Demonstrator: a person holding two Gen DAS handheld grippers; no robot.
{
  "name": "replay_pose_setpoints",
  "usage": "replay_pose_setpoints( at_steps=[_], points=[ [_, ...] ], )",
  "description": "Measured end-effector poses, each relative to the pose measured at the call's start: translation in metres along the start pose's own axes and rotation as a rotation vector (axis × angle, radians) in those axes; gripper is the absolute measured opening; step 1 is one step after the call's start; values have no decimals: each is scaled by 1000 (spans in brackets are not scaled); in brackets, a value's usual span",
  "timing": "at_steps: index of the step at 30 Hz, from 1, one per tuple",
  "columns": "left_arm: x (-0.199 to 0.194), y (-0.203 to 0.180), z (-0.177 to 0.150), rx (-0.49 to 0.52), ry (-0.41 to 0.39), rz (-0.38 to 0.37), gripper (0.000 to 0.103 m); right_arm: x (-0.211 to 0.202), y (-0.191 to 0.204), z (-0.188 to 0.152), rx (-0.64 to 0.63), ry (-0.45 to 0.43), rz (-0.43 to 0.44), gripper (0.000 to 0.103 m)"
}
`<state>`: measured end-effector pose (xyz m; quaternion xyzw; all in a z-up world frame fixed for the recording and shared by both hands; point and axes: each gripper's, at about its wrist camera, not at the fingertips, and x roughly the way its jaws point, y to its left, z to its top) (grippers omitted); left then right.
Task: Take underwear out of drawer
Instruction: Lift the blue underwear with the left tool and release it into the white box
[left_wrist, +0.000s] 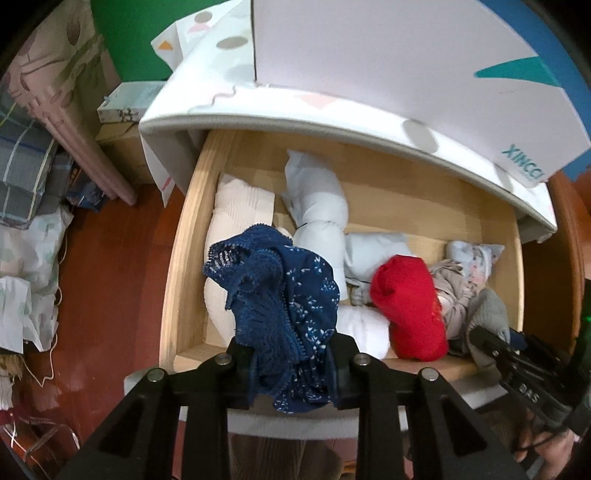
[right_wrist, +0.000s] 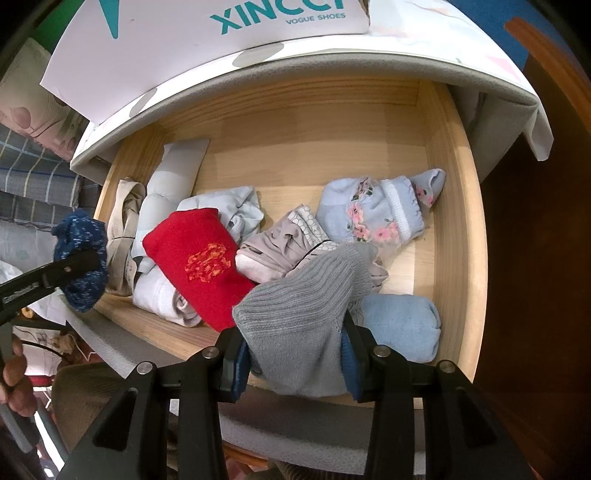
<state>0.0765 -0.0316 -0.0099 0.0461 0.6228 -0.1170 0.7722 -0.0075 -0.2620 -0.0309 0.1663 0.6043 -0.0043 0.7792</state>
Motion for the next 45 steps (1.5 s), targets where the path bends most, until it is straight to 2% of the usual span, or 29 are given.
replay_pose_setpoints(
  at_steps=[10, 17, 24, 29, 32, 36, 38, 41, 45],
  points=[
    [-50, -4, 3, 61, -80, -25, 27, 0, 0, 0, -1, -1, -1, 38],
    [-108, 2, 20, 91, -203, -26, 27, 0, 1, 1, -8, 0, -10, 38],
    [-177, 4, 64, 97, -365, -23, 27, 0, 1, 1, -9, 0, -12, 38],
    [-201, -12, 114, 142, -469, 2, 27, 1, 0, 0, 1, 1, -5, 38],
    [-199, -22, 145, 163, -496, -8, 27, 1, 0, 0, 4, 0, -2, 38],
    [-171, -37, 184, 200, -467, -11, 27, 0, -2, -1, 15, -2, 13, 38],
    [-149, -43, 198, 215, -432, 19, 27, 0, -4, -1, 29, -3, 24, 39],
    [-113, -45, 215, 209, -347, 19, 27, -1, -4, -1, 32, -4, 25, 39],
    [-81, -48, 215, 209, -282, 38, 27, 0, -3, -1, 28, -1, 21, 39]
  ],
)
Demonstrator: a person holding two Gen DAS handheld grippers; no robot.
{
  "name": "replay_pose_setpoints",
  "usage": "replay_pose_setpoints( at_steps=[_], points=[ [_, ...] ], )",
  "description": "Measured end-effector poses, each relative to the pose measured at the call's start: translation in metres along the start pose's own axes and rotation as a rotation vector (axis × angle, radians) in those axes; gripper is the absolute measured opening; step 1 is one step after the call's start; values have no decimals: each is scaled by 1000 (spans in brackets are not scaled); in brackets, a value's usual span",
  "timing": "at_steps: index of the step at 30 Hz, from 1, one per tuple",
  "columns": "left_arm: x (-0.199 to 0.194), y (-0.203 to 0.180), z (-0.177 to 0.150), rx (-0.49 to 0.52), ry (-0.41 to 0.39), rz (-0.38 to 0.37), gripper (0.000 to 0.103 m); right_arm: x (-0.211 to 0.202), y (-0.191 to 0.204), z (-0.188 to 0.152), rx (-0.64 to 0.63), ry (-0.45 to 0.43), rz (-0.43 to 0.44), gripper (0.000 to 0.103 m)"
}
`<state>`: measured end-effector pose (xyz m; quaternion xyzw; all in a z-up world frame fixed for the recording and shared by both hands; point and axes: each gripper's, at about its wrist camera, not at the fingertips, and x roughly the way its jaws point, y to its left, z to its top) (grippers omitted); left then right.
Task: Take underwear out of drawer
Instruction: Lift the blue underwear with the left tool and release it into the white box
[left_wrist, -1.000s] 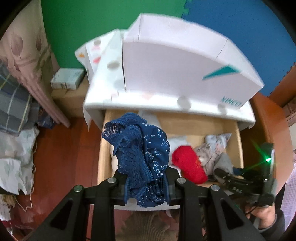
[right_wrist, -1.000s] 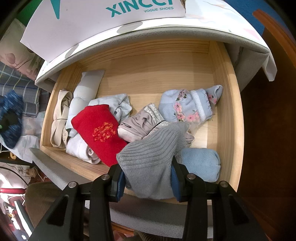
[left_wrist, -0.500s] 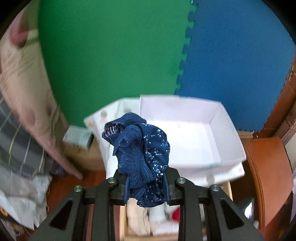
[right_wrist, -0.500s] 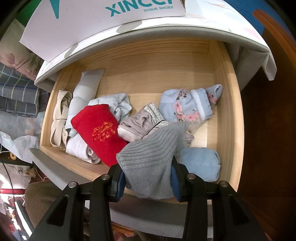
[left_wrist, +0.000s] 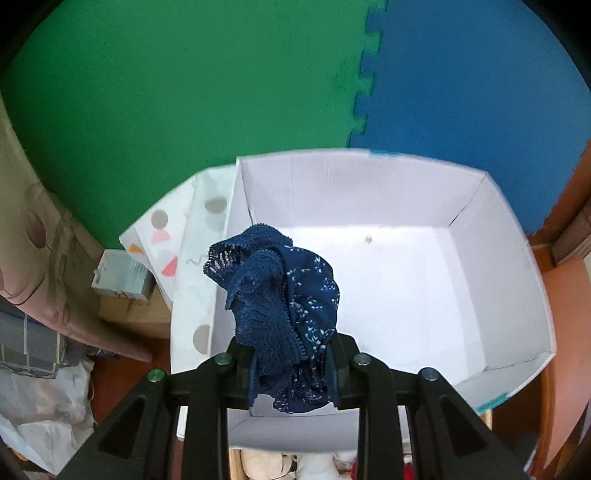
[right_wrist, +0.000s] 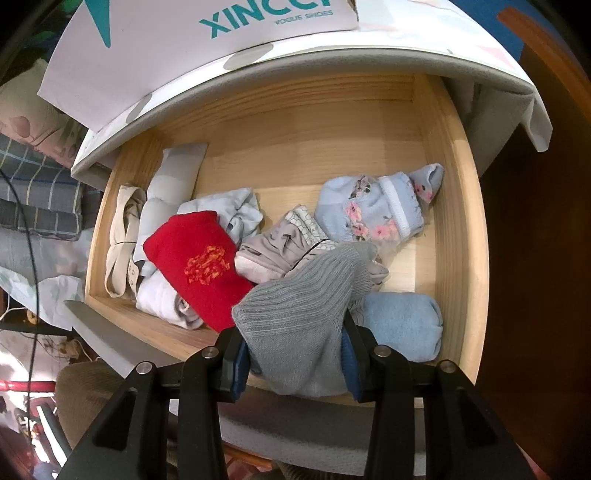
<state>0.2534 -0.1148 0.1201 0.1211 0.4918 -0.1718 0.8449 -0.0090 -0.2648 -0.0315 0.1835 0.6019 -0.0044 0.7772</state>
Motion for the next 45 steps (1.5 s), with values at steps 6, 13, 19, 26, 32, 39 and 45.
replay_pose_setpoints(
  at_steps=[6, 13, 19, 26, 32, 39, 45],
  points=[
    [20, 4, -16, -27, 50, 1, 27, 0, 1, 0, -1, 1, 1, 40],
    [16, -3, -28, -46, 92, 23, 27, 0, 2, 0, 4, 0, 2, 40],
    [15, -6, -30, -59, 97, 53, 31, 0, 2, 0, 9, -1, 6, 40],
    [11, -11, -21, -20, 91, 119, 52, 0, 2, 0, 15, -3, 11, 40],
    [-15, -9, -18, -24, 39, 105, 56, 0, 2, 0, 11, -1, 6, 40],
    [-62, 1, -46, -22, -26, 132, 56, 1, 5, 1, -7, -1, -13, 40],
    [-81, 14, -101, -41, -37, 166, 56, -2, 8, 0, -20, -15, -19, 39]
  ],
)
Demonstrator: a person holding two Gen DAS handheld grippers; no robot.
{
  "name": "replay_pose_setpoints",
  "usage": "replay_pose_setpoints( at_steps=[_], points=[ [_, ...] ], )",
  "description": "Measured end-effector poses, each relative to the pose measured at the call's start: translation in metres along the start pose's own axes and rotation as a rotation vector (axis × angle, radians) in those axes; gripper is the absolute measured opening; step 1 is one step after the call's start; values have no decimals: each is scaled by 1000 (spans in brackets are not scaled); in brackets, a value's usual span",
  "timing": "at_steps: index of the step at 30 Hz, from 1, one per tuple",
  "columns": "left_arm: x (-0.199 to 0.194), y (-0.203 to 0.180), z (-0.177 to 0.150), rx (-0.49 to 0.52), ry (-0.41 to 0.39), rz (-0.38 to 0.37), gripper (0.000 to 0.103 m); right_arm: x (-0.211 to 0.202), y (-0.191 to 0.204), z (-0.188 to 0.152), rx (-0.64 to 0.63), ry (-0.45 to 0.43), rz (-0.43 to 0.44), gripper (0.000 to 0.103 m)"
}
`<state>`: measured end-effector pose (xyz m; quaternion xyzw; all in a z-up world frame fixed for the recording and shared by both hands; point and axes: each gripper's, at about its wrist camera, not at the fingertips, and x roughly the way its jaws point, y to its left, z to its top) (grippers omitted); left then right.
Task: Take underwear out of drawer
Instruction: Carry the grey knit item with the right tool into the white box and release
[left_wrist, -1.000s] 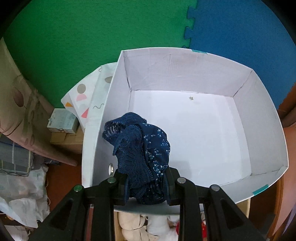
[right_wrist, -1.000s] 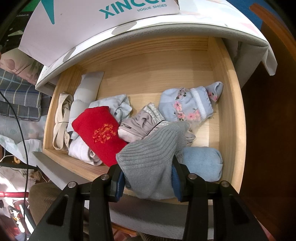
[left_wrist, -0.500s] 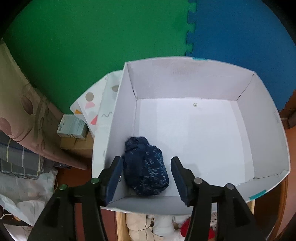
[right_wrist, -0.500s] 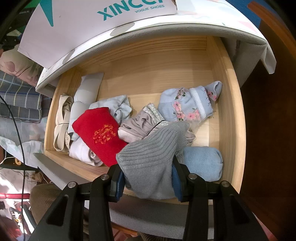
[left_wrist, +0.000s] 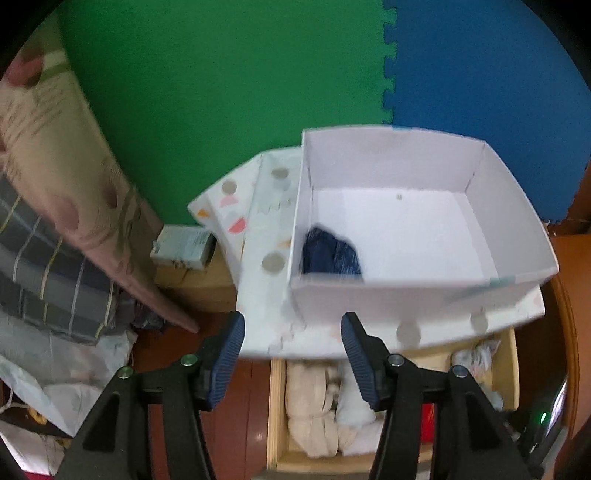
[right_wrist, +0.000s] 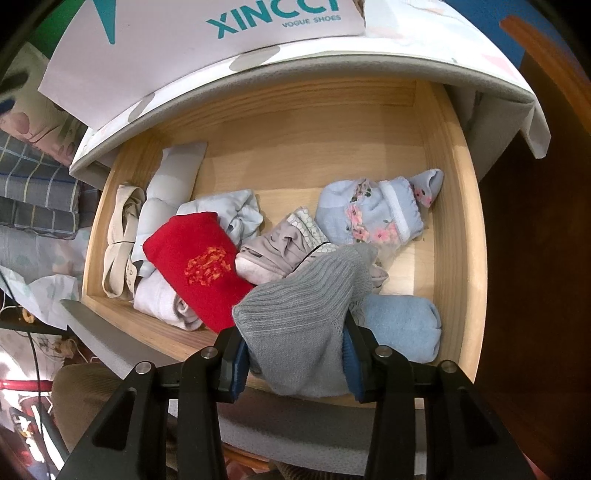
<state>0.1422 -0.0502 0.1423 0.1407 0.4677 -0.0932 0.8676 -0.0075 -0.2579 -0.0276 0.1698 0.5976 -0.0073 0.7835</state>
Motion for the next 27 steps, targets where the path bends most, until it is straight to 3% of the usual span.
replay_pose_setpoints(
  at_steps=[9, 15, 23, 27],
  points=[
    [23, 19, -74, -92, 22, -49, 56, -18, 7, 9, -31, -9, -20, 38],
    [50, 9, -110, -115, 110, -125, 56, -46, 10, 21, -37, -27, -11, 38],
    [72, -3, -140, -168, 171, -102, 56, -91, 22, 33, -87, -61, -16, 38],
    [77, 0, -149, -175, 162, -40, 56, -127, 29, 49, -109, -116, -11, 38]
  ],
)
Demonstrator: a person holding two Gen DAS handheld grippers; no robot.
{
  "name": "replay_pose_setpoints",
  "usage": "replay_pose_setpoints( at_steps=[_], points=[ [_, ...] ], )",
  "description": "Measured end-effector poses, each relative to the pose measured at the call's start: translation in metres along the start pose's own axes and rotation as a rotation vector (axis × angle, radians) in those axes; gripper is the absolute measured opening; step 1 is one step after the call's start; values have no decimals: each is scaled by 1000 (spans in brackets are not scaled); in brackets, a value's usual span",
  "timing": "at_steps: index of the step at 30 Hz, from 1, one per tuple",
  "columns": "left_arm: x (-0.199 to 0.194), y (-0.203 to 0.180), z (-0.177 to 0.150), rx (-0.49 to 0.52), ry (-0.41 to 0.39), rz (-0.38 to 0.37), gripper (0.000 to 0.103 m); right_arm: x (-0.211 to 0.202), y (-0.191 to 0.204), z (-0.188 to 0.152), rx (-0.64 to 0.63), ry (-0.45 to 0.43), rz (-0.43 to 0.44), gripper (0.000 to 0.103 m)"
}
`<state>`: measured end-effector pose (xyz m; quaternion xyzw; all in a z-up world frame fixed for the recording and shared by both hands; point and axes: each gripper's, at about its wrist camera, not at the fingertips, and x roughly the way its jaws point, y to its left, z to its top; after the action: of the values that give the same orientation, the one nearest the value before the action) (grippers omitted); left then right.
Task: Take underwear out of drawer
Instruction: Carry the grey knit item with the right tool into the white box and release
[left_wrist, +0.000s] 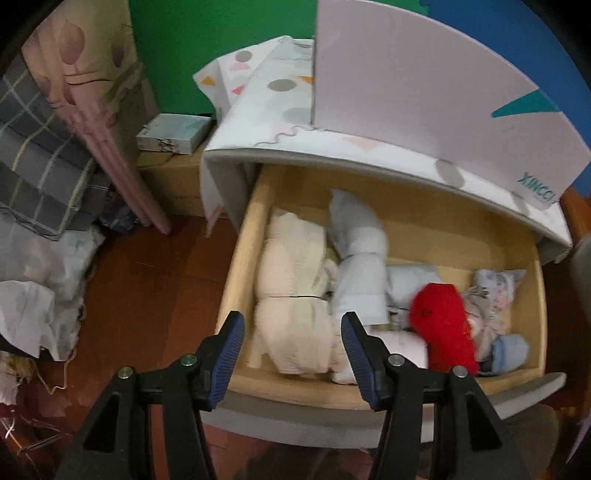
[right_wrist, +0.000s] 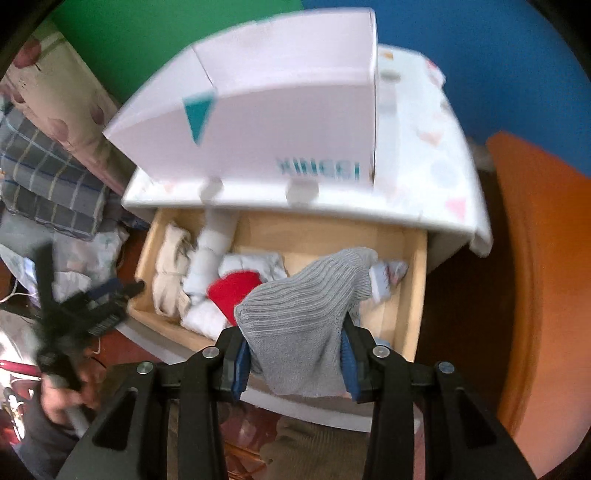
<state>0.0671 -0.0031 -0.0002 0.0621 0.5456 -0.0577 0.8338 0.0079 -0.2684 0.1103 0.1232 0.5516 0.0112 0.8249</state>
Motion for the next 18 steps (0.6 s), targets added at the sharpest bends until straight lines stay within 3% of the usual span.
replay_pose_setpoints(
  at_steps=[8, 12, 18],
  points=[
    [10, 4, -10, -20, -7, 24, 56, -65, 20, 81, -44, -155, -17, 38],
    [14, 10, -11, -41, 13, 12, 56, -56, 30, 127, -60, -165, -55, 38],
    [16, 15, -11, -64, 19, 0, 56, 1, 34, 170, -82, -81, -129, 38]
  ],
)
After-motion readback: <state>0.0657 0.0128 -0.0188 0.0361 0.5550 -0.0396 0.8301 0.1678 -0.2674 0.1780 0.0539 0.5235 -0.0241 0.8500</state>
